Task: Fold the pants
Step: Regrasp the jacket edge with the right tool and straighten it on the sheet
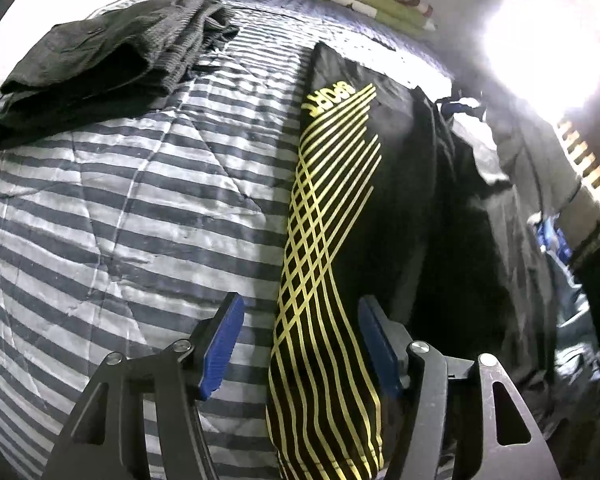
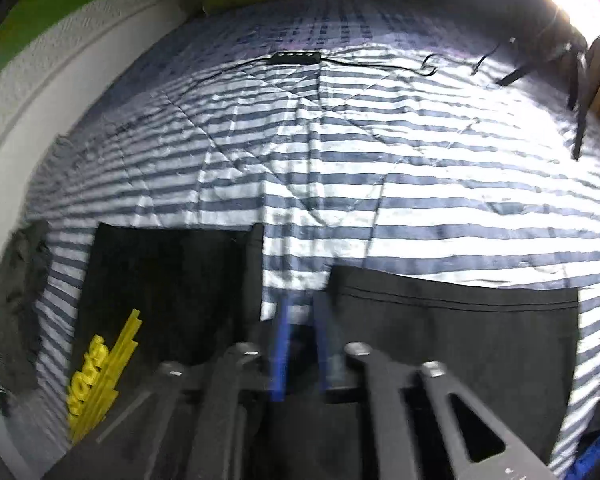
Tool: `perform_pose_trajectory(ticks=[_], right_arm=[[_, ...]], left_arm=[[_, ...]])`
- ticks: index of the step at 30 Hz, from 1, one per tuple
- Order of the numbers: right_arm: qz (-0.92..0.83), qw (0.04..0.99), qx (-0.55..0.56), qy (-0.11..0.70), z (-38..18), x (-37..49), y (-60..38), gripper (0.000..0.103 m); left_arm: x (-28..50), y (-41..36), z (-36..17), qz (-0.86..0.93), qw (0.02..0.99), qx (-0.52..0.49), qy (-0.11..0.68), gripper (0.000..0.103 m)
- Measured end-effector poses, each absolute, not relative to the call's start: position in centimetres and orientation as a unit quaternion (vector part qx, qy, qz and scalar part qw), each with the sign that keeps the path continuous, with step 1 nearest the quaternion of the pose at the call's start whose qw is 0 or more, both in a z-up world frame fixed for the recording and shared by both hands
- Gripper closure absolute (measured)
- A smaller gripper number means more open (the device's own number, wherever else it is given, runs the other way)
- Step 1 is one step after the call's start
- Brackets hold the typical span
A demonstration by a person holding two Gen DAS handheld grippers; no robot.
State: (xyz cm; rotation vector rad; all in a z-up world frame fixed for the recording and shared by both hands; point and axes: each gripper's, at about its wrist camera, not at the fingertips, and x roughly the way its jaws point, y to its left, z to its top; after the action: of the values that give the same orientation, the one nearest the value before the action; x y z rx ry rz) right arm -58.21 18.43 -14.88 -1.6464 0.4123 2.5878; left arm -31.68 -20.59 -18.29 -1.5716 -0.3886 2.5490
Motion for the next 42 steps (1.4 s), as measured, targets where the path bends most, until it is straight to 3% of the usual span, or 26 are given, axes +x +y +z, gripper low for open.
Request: perform_pose_trajectory(ticks=[1,5,6,7,9,13,15,21,27,32,38,41,42], right_arm=[[0.835,0.012,-0.531,0.141,-14.9,-58.4,18.4,0.065],[0.841,0.008,-0.531,0.101,-15.5,-59.5,16.4,0.067],[0.842,0.014,-0.532,0.085,-15.9,-59.7,15.8,0.084],[0.838,0.037,-0.542,0.044,-16.6,-60.2,15.1,0.090],[0.844,0.042,-0.533,0.037,-16.1,-60.1,15.4,0.090],[0.866,0.057,-0.486,0.104,-11.5,-56.8,20.5,0.070],[0.870,0.060,-0.473,0.129,-9.6,-53.9,23.8,0.067],[0.848,0.134,-0.497,0.128,-9.9,-45.0,32.7,0.066],[0.829,0.111,-0.490,0.246,-12.6,-39.6,38.2,0.066],[0.837,0.095,-0.456,0.287,-13.8,-38.3,39.7,0.065],[0.846,0.072,-0.460,0.259,-14.6,-40.0,39.2,0.063],[0.845,0.060,-0.466,0.254,-14.3,-41.7,39.0,0.059],[0.843,0.058,-0.472,0.253,-14.4,-42.6,38.9,0.057]], left_arm=[[-31.7,-20.5,-18.6,0.841,0.058,-0.522,-0.128,0.040],[-32.0,-19.8,-19.3,0.842,0.054,-0.523,-0.117,0.040],[-32.0,-19.4,-19.3,0.845,0.054,-0.522,-0.105,0.040],[-32.0,-19.1,-19.3,0.846,0.052,-0.521,-0.096,0.040],[-32.0,-18.7,-19.2,0.847,0.047,-0.522,-0.085,0.040],[-31.7,-18.8,-17.7,0.857,0.035,-0.505,-0.094,0.040],[-31.6,-18.4,-16.0,0.871,0.051,-0.477,-0.104,0.040],[-29.6,-10.4,-13.8,0.858,0.198,-0.468,-0.077,0.040],[-25.5,2.6,-15.2,0.765,0.382,-0.516,-0.053,0.039],[-25.5,8.1,-17.8,0.736,0.391,-0.551,-0.036,0.039],[-26.5,10.4,-19.9,0.744,0.381,-0.550,-0.011,0.039],[-26.8,10.8,-19.9,0.742,0.388,-0.546,-0.010,0.041],[-27.0,10.8,-20.0,0.742,0.389,-0.546,-0.009,0.049]])
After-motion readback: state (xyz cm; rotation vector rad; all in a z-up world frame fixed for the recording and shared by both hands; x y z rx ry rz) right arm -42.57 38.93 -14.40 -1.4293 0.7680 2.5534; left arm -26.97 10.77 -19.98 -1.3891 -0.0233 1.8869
